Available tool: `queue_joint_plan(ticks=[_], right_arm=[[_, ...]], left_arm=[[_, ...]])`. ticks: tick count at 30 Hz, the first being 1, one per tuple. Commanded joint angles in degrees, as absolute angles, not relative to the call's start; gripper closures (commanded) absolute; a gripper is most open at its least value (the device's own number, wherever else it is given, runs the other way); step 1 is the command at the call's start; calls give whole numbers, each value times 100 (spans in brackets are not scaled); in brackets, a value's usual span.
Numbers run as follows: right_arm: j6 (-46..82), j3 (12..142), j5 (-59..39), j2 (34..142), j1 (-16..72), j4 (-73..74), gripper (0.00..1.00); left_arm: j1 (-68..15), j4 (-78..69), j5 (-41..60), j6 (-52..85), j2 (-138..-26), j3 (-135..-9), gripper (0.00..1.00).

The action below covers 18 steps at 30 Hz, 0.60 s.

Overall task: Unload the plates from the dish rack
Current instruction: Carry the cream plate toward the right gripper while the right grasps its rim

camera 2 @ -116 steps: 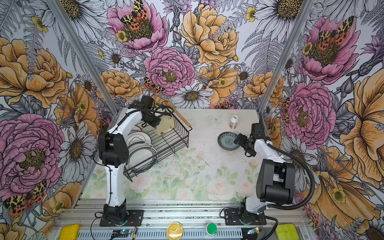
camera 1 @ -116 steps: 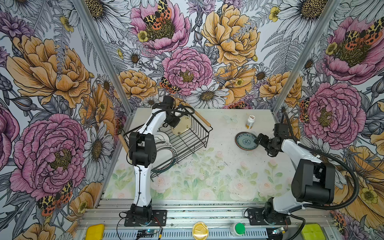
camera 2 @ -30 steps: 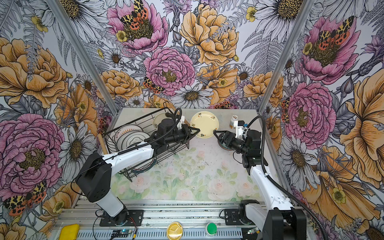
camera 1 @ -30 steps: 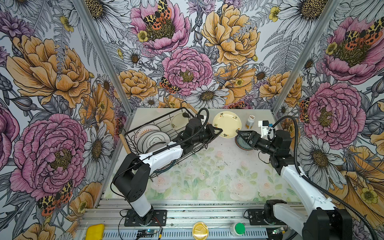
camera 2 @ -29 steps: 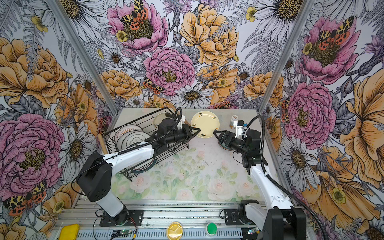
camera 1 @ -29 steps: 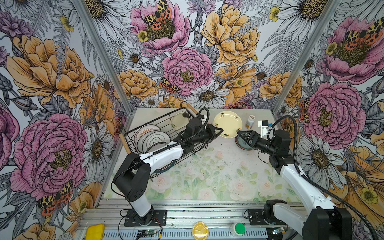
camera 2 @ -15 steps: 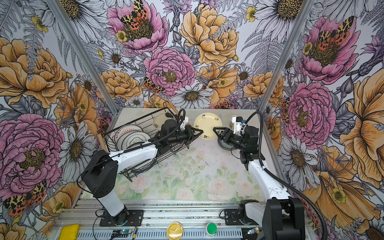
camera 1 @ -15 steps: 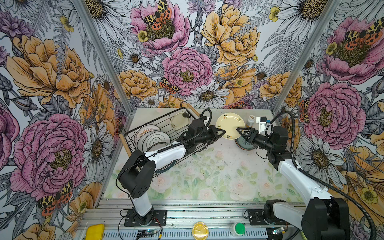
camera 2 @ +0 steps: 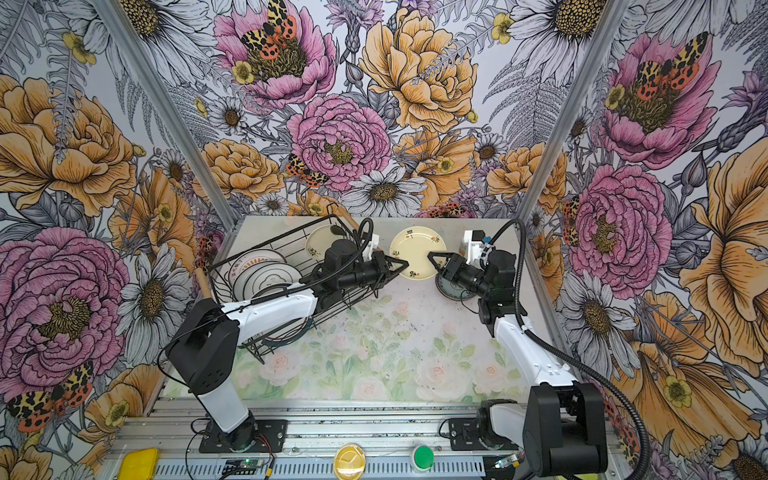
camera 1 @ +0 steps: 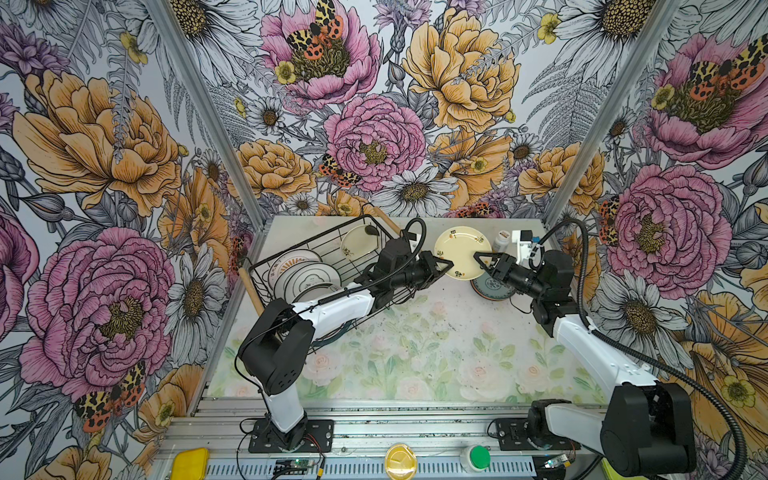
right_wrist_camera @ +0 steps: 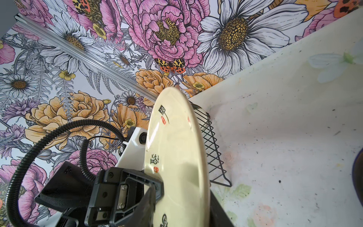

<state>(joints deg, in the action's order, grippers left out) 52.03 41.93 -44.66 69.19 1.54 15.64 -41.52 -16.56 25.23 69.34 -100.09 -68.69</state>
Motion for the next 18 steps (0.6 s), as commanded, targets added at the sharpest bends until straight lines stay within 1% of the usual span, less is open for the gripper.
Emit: queue_joint_plan(ticks=[1,18], right_arm=[[5243,4313,-4550,6961,219,1854,64],[5238,4256,-4561,6920,290,1846,80]], left_arm=[[-4221,-1881,2689,6917,-10067,-7067,100],[-4256,-1879,2767,6882,-10125,-7150,100]])
